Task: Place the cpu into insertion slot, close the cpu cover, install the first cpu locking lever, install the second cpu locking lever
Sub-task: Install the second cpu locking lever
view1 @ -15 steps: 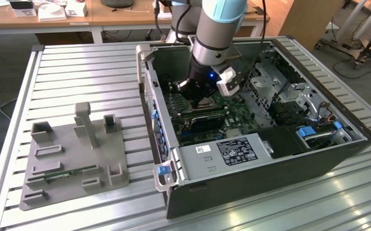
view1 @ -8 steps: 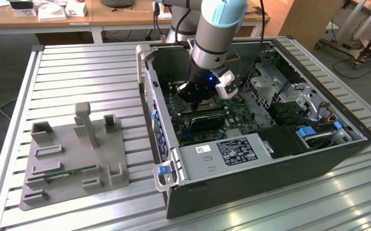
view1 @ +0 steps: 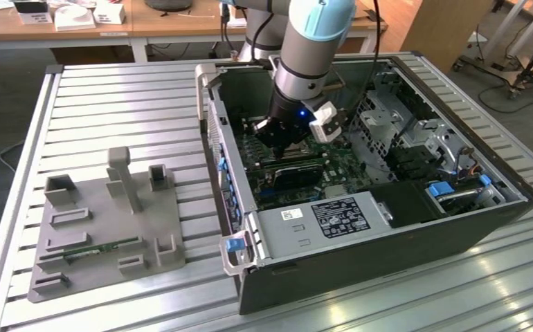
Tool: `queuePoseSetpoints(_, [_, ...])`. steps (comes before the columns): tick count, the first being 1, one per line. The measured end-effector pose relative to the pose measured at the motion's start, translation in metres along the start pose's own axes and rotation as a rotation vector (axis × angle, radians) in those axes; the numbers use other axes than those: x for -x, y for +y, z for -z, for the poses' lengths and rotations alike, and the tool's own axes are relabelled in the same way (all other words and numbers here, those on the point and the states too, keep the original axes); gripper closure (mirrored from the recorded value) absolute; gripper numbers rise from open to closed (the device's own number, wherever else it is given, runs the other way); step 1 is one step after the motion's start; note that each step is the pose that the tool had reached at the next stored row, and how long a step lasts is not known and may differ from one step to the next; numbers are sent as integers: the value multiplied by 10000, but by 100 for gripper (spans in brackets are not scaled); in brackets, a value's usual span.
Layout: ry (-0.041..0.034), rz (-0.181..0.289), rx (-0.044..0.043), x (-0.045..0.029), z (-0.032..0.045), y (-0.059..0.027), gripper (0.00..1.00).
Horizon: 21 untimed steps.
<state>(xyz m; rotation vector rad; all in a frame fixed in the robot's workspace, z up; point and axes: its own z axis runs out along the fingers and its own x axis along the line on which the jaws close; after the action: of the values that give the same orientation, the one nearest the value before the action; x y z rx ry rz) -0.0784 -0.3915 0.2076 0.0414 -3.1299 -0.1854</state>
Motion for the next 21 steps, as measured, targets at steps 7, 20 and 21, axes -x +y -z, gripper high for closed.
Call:
queuePoseSetpoints(7, [2,0,-1,-38,0,0,90])
queuePoseSetpoints(20, [-7,1,181,-38,-22,-4,90])
queuePoseSetpoints(21, [-7,1,191,-38,-25,-5,90])
